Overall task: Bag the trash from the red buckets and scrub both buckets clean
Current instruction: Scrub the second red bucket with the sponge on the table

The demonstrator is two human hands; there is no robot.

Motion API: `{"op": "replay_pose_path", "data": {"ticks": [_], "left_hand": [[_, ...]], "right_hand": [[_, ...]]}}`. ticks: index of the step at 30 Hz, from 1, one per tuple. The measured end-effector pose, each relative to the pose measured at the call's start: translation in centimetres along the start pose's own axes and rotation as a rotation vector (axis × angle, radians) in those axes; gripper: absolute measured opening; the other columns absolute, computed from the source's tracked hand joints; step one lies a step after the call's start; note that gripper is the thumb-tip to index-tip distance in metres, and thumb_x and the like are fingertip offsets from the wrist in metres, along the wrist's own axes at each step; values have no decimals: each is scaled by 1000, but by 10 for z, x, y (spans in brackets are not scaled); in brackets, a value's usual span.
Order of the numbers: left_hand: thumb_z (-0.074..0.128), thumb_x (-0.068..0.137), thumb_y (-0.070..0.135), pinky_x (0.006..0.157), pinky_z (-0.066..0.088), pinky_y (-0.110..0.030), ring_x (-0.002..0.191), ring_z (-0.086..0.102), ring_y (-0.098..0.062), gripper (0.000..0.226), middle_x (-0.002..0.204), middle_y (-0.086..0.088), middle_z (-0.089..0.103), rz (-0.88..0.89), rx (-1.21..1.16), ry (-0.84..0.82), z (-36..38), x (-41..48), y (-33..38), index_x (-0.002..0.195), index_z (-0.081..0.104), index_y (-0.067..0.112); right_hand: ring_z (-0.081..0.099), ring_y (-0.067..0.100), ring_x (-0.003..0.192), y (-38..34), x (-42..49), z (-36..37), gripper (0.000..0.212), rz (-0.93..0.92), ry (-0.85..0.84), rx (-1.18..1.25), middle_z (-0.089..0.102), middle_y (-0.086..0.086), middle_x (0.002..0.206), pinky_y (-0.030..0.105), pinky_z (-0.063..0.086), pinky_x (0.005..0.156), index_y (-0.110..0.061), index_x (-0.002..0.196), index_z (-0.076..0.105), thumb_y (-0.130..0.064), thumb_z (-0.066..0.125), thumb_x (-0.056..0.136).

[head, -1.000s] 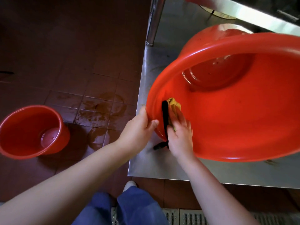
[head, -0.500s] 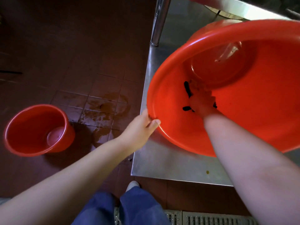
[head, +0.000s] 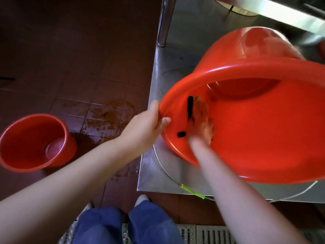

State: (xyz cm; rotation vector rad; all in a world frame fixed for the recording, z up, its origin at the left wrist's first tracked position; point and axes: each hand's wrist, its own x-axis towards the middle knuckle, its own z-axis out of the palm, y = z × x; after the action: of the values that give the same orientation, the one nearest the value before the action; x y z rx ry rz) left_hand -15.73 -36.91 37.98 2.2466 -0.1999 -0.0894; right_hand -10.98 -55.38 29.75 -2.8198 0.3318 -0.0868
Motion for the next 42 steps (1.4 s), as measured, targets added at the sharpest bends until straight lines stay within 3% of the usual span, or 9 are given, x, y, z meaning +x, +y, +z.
{"op": "replay_pose_path", "data": {"ticks": [4,7,12,15,19,26,31,38,42], "left_hand": [[50,94,35,59,33,-29,68,51,-11,21,70,9,48,60,-42,60,-3,3,3,103,37,20],[60,89,29,67,41,-19,66,52,5,29,72,14,52,-74,-358,80,18,-2,0,109,40,24],[48,84,44,81,48,-53,86,64,-24,21,93,-12,65,-210,-371,-30,40,-10,-13,91,36,28],[53,92,29,61,37,-40,60,48,-13,25,69,1,52,-186,-298,31,36,-6,-8,86,30,27],[55,92,27,59,35,-36,58,42,-9,26,66,7,45,-125,-218,53,26,-2,0,86,30,28],[77,75,27,53,39,-13,54,45,2,35,66,12,51,2,-292,272,-21,20,25,92,48,20],[72,80,10,64,47,-14,65,56,4,24,78,8,60,-176,-632,291,4,8,10,89,55,25],[67,81,21,79,49,-40,78,55,-15,19,88,-20,64,-342,-663,279,26,-4,-15,92,62,6],[65,85,12,68,44,-13,67,56,4,9,71,12,66,-261,-588,241,14,0,-6,83,64,20]], "right_hand": [[34,37,132,40,76,-11,59,-46,-74,-234,4,0,160,47,32,102,-31,151,7,-19,31,99],[23,35,139,46,99,-15,60,-34,-154,-304,-4,5,160,49,28,106,-28,152,2,-20,31,99],[16,31,143,17,57,-17,61,-35,-199,-88,-4,2,160,40,21,111,-30,151,4,-21,34,99],[34,31,129,-11,-24,-8,63,-57,-134,141,1,-3,160,39,26,102,-38,148,6,-31,31,91],[38,31,124,-8,-63,-8,70,-227,-14,315,18,3,158,37,27,98,-37,143,6,-24,40,84],[19,23,144,47,76,-2,60,-352,-36,-131,18,3,158,34,19,112,-19,150,22,-19,36,92],[20,32,142,44,112,1,57,-74,-59,-271,12,8,158,47,25,110,-24,152,13,-27,34,99],[31,32,134,-20,8,7,60,-19,-130,74,2,-3,160,41,27,105,-39,149,11,-22,36,97],[36,29,125,-32,-71,-5,66,-211,-2,298,19,-1,158,38,27,97,-36,147,22,-27,38,84]]}}
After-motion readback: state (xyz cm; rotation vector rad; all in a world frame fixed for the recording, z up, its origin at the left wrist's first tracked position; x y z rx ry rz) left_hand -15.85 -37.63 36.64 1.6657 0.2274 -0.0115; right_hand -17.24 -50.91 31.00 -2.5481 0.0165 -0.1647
